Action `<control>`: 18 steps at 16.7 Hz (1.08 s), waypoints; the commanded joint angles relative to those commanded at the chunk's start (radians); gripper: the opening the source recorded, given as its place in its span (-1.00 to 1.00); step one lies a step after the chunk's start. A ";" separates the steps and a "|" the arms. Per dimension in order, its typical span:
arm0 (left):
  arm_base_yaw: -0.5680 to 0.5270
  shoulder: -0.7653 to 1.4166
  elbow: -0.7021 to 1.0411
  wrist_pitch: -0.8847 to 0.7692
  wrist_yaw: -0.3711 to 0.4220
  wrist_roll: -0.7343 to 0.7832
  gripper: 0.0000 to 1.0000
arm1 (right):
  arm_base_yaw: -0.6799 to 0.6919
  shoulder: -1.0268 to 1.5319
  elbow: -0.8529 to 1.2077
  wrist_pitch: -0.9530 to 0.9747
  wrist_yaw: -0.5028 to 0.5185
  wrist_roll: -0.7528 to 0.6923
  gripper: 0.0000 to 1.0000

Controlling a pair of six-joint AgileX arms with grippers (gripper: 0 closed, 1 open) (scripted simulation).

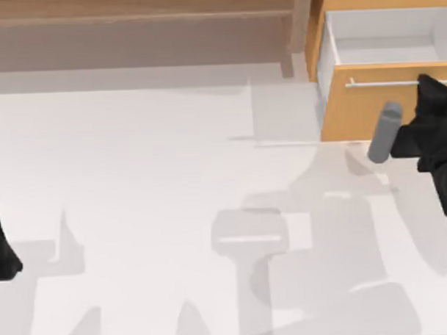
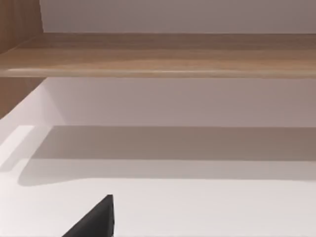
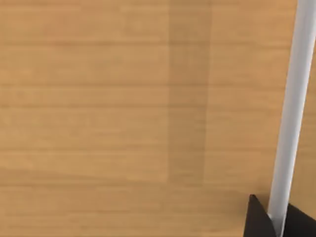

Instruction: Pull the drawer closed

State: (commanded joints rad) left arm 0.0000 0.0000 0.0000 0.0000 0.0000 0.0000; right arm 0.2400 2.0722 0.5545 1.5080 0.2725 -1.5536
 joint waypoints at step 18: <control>0.000 0.000 0.000 0.000 0.000 0.000 1.00 | -0.044 0.104 0.264 -0.161 -0.045 0.001 -1.00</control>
State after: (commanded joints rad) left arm 0.0000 0.0000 0.0000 0.0000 0.0000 0.0000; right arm 0.1963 2.1765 0.8180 1.3474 0.2279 -1.5523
